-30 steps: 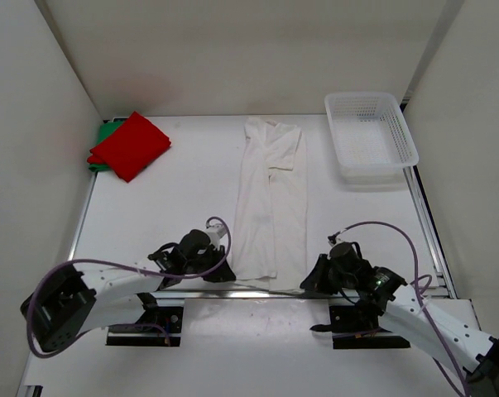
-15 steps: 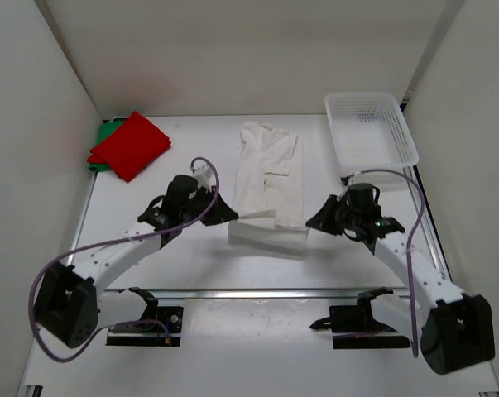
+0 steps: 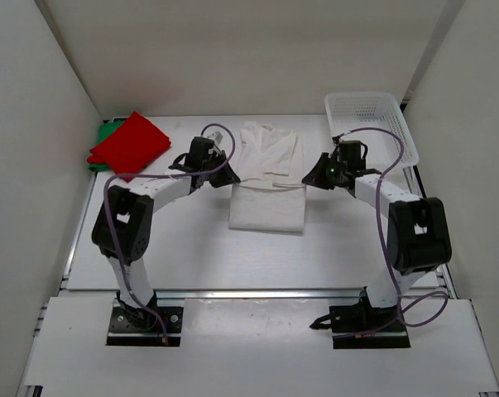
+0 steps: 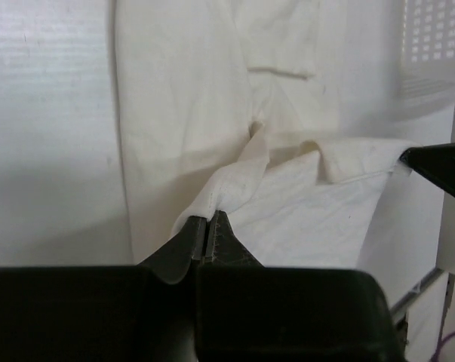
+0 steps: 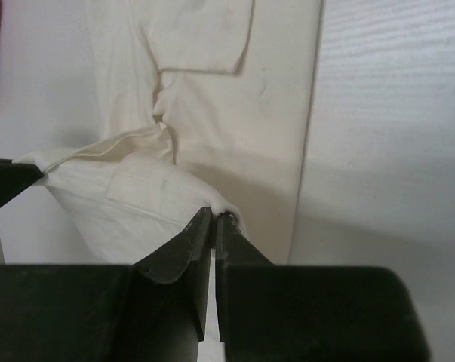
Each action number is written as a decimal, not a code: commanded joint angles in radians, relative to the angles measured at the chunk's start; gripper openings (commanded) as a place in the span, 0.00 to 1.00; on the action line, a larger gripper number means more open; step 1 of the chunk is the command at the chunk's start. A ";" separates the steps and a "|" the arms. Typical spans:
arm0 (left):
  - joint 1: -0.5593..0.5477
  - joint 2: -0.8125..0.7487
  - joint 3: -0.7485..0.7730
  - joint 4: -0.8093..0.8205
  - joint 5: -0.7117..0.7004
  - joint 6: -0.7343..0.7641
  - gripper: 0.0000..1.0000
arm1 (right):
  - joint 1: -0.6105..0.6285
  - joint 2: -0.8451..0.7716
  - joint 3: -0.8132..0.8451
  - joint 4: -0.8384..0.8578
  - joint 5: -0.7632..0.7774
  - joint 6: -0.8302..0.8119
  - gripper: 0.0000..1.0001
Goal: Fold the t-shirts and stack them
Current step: Fold the folded rectangular tshirt in 1/3 of the way
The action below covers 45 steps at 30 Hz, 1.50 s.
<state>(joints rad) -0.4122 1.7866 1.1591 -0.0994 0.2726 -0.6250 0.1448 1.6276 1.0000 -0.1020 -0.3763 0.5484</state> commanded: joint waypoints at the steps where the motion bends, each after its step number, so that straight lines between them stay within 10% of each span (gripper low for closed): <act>1: 0.016 0.090 0.119 -0.002 -0.021 0.030 0.00 | -0.027 0.090 0.087 0.094 -0.032 -0.018 0.00; 9: 0.067 0.168 0.083 0.194 0.010 -0.036 0.18 | -0.060 0.265 0.213 0.107 -0.052 -0.024 0.02; 15: 0.092 0.103 0.051 0.271 0.045 -0.091 0.51 | -0.079 0.197 0.204 0.133 -0.052 -0.013 0.32; 18: 0.072 -0.022 -0.025 0.317 0.025 -0.110 0.47 | -0.057 0.103 0.158 0.130 0.040 -0.028 0.32; 23: -0.056 -0.119 -0.249 0.421 -0.024 -0.145 0.44 | 0.076 0.063 0.064 0.222 -0.001 -0.053 0.00; 29: -0.086 -0.069 -0.416 0.520 0.029 -0.200 0.38 | 0.191 0.169 0.123 0.176 -0.084 -0.079 0.00; 45: -0.062 -0.140 -0.711 0.644 0.068 -0.211 0.37 | 0.125 -0.084 -0.500 0.475 -0.085 0.094 0.00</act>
<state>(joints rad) -0.4778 1.6794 0.4988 0.5735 0.3229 -0.8406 0.2798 1.5631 0.5243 0.2783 -0.4507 0.6437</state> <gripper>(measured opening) 0.379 0.003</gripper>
